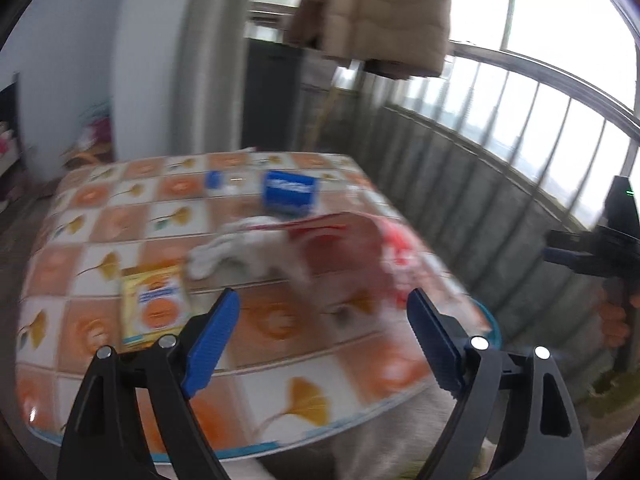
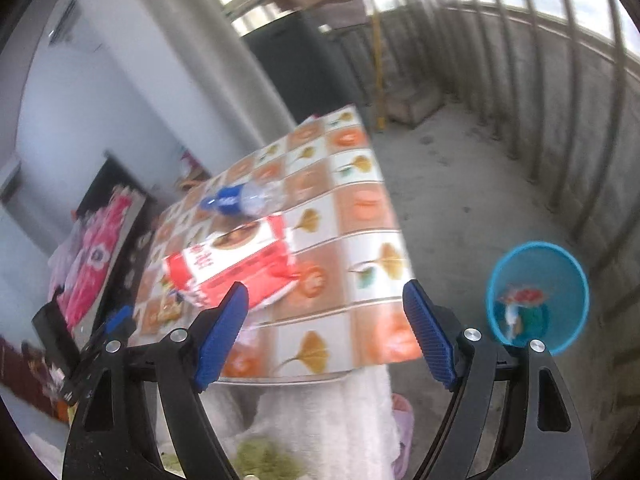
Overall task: Collect trash
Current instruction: 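Move both tools back over the table, then grasp the yellow Enaak packet with the left gripper while the right gripper grasps the red-white bread bag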
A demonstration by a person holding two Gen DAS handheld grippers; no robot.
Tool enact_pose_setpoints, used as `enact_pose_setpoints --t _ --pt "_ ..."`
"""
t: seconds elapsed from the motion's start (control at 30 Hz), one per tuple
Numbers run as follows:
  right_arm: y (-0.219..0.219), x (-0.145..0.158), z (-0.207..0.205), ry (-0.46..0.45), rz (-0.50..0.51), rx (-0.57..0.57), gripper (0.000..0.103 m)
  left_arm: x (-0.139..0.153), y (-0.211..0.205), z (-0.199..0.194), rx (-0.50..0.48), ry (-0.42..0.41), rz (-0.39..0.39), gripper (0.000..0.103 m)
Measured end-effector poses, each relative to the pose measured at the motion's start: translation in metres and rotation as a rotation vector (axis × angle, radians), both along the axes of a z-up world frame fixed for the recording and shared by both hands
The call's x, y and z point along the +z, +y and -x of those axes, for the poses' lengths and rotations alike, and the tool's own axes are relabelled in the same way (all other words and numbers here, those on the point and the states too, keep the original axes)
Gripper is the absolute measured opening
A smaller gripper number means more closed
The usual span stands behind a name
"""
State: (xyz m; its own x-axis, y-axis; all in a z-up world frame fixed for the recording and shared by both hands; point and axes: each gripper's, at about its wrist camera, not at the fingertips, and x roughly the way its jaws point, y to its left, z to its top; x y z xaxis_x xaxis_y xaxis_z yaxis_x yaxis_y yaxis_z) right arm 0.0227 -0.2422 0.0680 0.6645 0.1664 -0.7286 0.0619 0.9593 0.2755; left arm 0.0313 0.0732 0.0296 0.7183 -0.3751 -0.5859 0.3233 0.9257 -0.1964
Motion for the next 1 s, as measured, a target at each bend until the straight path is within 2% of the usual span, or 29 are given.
enact_pose_setpoints --t 0.23,0.37,0.6,0.87,1.0 --pt "0.067 -0.009 -0.012 -0.009 0.078 0.145 0.076 -0.024 0.042 -0.025 0.16 0.054 0.003 0.084" --pt "0.104 -0.016 -0.024 -0.011 0.164 0.221 0.076 -0.038 0.059 -0.036 0.215 0.099 0.019 0.086" --pt "0.144 -0.019 -0.044 -0.028 0.259 0.304 0.076 -0.065 0.08 -0.066 0.288 0.194 0.05 0.092" --pt "0.178 -0.023 -0.059 -0.052 0.365 0.355 0.076 -0.087 0.079 -0.099 0.332 0.246 -0.041 0.092" --pt "0.189 -0.031 -0.065 -0.048 0.395 0.367 0.076 -0.093 0.073 -0.108 0.342 0.225 -0.142 0.092"
